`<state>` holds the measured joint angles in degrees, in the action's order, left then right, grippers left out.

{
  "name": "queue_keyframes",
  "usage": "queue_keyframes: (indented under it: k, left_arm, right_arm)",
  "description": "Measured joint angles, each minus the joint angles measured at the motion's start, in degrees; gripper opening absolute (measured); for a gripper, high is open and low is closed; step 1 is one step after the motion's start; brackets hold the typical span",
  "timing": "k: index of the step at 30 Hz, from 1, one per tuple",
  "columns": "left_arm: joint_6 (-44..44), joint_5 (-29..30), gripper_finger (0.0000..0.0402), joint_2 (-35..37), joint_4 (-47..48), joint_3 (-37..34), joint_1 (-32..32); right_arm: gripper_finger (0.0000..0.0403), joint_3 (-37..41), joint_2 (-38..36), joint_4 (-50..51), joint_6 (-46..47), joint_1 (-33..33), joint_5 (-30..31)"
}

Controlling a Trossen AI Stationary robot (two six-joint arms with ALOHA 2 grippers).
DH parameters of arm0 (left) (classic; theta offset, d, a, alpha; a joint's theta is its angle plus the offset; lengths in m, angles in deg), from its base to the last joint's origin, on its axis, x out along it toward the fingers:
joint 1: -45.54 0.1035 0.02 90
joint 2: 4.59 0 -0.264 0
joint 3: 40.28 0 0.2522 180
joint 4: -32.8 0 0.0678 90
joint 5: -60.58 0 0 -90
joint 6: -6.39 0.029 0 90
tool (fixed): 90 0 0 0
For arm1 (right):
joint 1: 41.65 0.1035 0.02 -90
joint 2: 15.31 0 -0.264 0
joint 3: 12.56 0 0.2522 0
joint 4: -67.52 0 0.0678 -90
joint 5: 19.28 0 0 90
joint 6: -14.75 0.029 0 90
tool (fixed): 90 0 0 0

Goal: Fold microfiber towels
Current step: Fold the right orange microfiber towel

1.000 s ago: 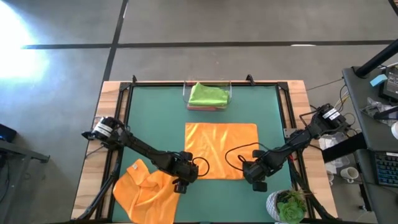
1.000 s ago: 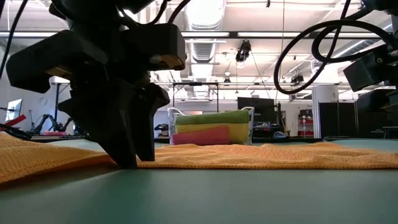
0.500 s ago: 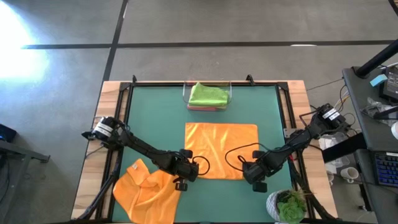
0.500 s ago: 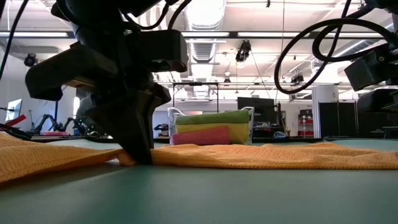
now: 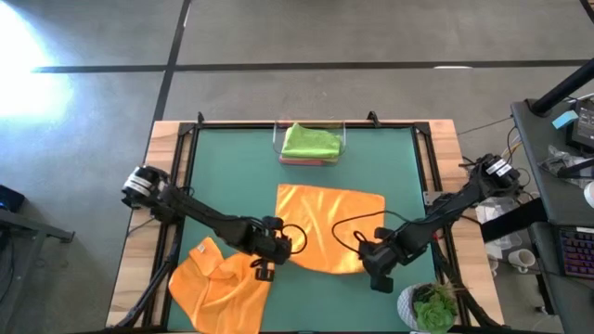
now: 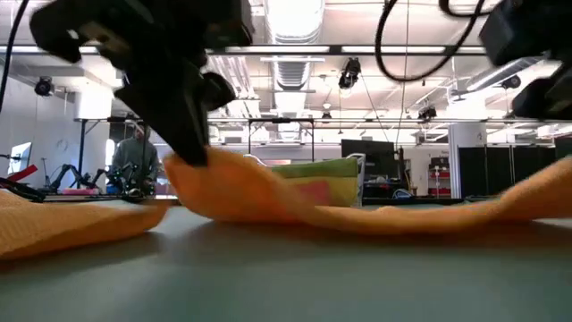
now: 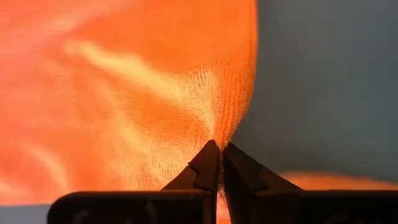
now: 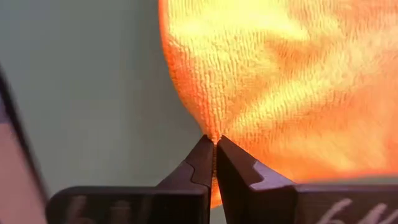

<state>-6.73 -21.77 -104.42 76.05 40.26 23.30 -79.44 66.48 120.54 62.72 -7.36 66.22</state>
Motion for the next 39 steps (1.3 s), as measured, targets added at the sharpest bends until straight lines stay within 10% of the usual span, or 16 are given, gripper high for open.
queue_keyframes:
  k: [11,23,39]
  left_arm:
    - [0.0,-9.8,0.0000,9.3,5.7,1.1,0.0]
    - [2.1,1.8,0.0000,7.7,7.0,0.2,8.5]
    - [1.6,3.1,0.0000,-0.1,7.0,0.9,16.5]
  right_arm:
    - [0.0008,-12.4,-0.2,10.9,7.6,3.1,-2.0]
    - [0.0008,-5.1,-0.1,17.6,15.4,-2.2,2.8]
    - [0.0008,-0.1,-0.1,17.5,14.4,-13.9,7.8]
